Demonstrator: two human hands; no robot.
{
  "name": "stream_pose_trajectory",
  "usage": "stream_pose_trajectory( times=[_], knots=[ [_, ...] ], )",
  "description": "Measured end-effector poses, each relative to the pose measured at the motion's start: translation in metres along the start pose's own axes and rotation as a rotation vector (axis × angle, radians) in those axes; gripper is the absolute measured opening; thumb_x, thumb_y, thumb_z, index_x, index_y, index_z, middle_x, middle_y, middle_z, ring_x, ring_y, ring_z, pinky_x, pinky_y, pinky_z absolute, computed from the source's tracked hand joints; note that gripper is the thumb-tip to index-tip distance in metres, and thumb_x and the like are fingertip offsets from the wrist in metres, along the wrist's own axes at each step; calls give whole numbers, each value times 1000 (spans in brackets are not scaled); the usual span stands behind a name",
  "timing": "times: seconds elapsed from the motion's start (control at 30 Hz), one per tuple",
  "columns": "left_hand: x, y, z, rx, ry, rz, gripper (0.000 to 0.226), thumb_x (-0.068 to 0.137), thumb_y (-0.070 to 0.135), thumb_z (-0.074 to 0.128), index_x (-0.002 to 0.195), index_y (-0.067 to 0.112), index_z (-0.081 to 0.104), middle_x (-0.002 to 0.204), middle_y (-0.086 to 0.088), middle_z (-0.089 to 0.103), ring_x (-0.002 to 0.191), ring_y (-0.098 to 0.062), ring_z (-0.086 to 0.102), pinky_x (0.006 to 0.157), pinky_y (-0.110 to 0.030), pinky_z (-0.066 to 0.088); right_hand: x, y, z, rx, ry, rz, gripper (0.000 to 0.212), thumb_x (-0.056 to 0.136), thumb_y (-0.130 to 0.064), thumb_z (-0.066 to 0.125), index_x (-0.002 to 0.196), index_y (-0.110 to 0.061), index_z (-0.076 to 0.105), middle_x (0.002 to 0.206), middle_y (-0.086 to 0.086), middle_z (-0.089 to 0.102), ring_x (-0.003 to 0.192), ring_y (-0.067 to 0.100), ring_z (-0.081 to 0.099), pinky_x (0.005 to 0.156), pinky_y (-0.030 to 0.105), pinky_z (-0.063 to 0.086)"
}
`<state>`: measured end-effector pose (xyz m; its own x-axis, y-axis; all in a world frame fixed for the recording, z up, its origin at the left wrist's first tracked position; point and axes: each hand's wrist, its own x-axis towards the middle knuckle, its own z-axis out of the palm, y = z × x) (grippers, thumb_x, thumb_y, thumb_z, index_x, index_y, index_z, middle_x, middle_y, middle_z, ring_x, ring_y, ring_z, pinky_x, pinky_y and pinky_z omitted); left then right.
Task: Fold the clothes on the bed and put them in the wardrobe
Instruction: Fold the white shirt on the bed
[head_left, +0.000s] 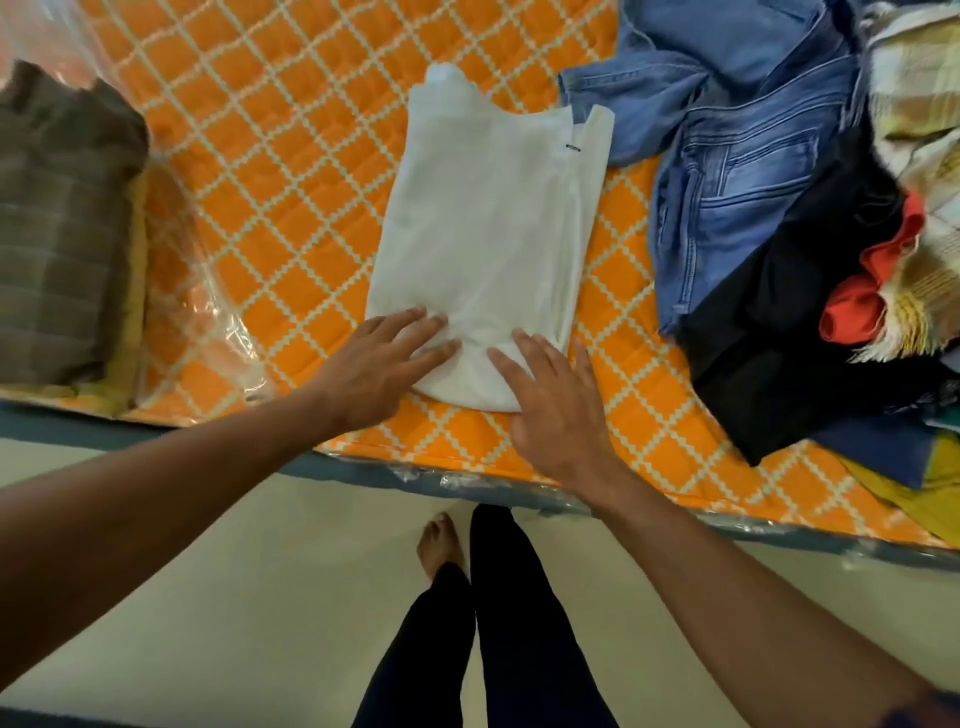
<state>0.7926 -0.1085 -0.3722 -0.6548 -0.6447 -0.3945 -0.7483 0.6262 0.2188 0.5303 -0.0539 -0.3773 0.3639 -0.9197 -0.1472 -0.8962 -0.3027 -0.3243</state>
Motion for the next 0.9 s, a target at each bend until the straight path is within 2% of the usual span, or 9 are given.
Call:
stream_pose_trajectory(
  times=[0.1, 0.17, 0.27, 0.33, 0.4, 0.5, 0.6, 0.7, 0.9],
  knots=[
    [4, 14, -30, -121, -45, -131, 56, 77, 1, 67, 132, 10, 64, 139, -18, 59, 120, -44, 60, 92, -51, 54, 16, 1, -11, 2, 126, 9, 35, 82, -17, 47, 103, -14, 75, 98, 10, 73, 89, 33, 69, 104, 51, 41],
    [5, 19, -48, -178, -87, -300, 44, 89, 12, 61, 133, 19, 65, 136, -14, 63, 122, -36, 59, 96, -41, 48, 22, -5, -35, 86, -41, 98, 40, 81, -26, 36, 92, -16, 74, 89, 7, 71, 82, 36, 67, 78, 41, 48],
    [-11, 23, -70, -387, -314, -352, 41, 92, 7, 53, 127, 20, 69, 129, -10, 65, 117, -31, 59, 95, -39, 49, 10, -12, -65, 259, -383, 97, 40, 76, -32, 38, 92, -21, 73, 101, 4, 73, 97, 30, 64, 76, 38, 45],
    [-28, 25, -76, -613, -376, -318, 42, 88, -4, 47, 109, 18, 76, 112, -4, 71, 106, -27, 62, 86, -38, 52, -2, -14, -80, 478, -495, 153, 18, 68, -29, 46, 68, -23, 62, 71, -6, 63, 73, 20, 58, 64, 36, 40],
    [-35, 23, -81, -781, -284, -374, 37, 85, -6, 46, 90, 16, 75, 93, 1, 71, 94, -22, 62, 77, -32, 50, -4, -10, -87, 656, -509, 220, 7, 64, -25, 51, 58, -22, 54, 56, -9, 45, 57, 12, 43, 57, 34, 30],
    [-20, 11, -84, -966, -47, -593, 28, 77, 5, 52, 89, 7, 77, 89, -11, 72, 88, -27, 65, 77, -37, 53, 15, 6, -86, 750, -414, 280, 10, 67, -22, 56, 58, -19, 52, 59, -4, 39, 57, 12, 37, 57, 33, 23],
    [7, -6, -83, -1039, 115, -732, 22, 75, 6, 53, 83, 11, 73, 73, -5, 63, 76, -26, 58, 64, -30, 47, 52, 22, -77, 698, -298, 364, 12, 75, -12, 61, 67, -5, 54, 65, 4, 40, 55, 10, 33, 55, 32, 23],
    [35, -22, -79, -972, 289, -846, 27, 86, 5, 49, 92, 15, 74, 86, -4, 65, 86, -24, 60, 74, -35, 50, 90, 35, -64, 732, -168, 475, 15, 78, -10, 63, 78, 5, 60, 75, 3, 53, 64, 13, 46, 60, 31, 33],
    [57, -32, -51, -875, 451, -995, 33, 87, 13, 45, 107, 19, 70, 109, -5, 64, 94, -24, 58, 73, -32, 45, 111, 49, -28, 746, 60, 531, 18, 91, -13, 62, 98, -25, 73, 100, -8, 69, 96, 12, 63, 88, 35, 55]
  ],
)
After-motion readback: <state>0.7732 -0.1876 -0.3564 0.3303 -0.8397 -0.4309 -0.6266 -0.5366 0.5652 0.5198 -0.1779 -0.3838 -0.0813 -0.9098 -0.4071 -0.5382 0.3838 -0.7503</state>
